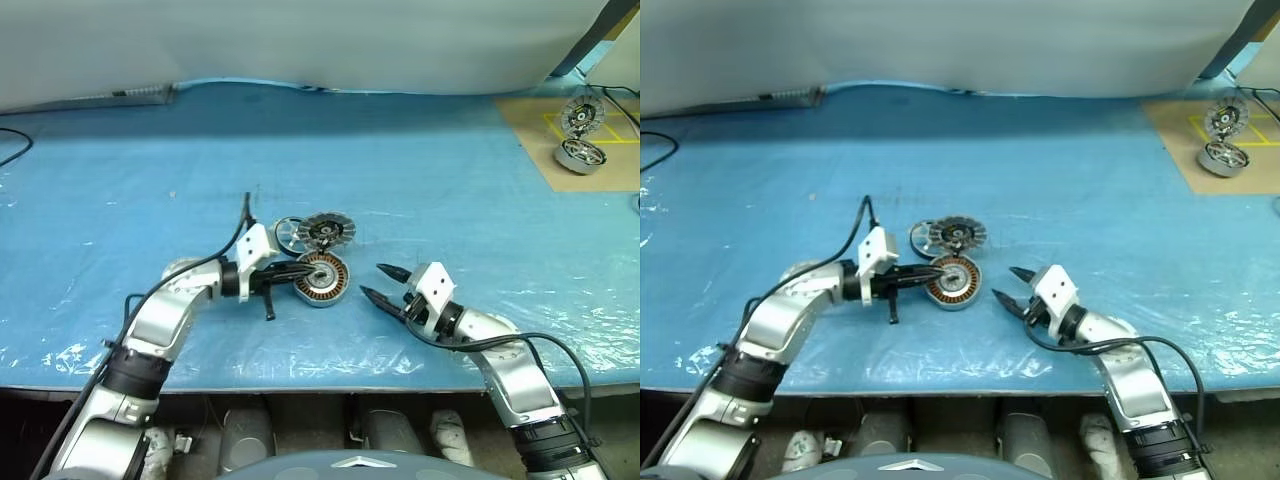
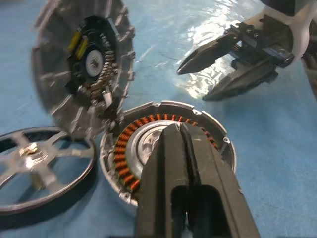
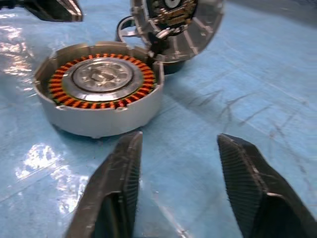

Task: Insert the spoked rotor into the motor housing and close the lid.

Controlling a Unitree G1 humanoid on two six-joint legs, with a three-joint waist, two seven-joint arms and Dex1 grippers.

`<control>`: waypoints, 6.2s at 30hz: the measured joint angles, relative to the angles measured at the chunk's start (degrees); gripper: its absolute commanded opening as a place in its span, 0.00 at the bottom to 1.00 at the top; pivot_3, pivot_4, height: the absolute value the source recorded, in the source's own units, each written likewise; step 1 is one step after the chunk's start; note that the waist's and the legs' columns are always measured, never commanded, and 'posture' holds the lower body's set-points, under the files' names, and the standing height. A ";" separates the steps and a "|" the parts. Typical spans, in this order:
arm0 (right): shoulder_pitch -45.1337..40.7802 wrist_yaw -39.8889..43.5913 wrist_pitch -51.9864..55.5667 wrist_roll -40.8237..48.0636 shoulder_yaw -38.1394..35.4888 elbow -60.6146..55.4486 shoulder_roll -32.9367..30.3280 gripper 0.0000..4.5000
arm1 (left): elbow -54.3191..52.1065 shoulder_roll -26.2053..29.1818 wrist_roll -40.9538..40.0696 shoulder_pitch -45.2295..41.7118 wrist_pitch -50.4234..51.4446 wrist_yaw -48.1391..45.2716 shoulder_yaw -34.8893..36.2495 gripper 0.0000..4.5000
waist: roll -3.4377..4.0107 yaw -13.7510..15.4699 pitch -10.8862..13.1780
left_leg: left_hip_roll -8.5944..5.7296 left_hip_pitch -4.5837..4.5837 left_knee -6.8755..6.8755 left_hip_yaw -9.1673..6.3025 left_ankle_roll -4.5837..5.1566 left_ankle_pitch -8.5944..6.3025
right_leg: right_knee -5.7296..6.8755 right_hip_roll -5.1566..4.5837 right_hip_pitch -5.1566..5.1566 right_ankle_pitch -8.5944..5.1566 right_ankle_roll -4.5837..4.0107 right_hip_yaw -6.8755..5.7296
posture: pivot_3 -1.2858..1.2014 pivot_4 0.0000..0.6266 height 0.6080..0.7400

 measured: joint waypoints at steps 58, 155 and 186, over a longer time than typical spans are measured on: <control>-22.34 -0.62 38.99 1.46 16.21 -7.36 0.39 0.01 | -4.24 -1.66 1.20 13.05 -8.23 11.19 3.13 0.00 | 0.01 -0.05 0.00 | 0.04 0.27 0.19 -0.01 -0.03 0.01 | 0.20 0.04 0.06 0.02 -0.02 0.05 | 0.52 0.24 1.00; -7.46 -4.08 25.06 4.71 4.53 -9.01 2.50 0.00 | 45.30 -0.96 10.07 -25.17 -11.54 -3.91 1.75 0.53 | 0.00 0.28 -0.02 | 0.00 0.22 0.22 -0.08 -0.04 0.01 | 0.13 0.00 0.12 0.07 -0.06 -0.01 | 0.52 0.24 1.00; -4.68 -4.95 22.81 5.46 4.21 -10.32 2.71 0.00 | 49.10 0.16 15.14 -29.71 -13.75 -7.42 -0.27 0.26 | 0.01 1.22 -0.02 | -0.01 0.21 0.05 -0.08 -0.04 0.01 | 0.04 -0.02 0.21 0.06 -0.04 -0.01 | 0.52 0.24 1.00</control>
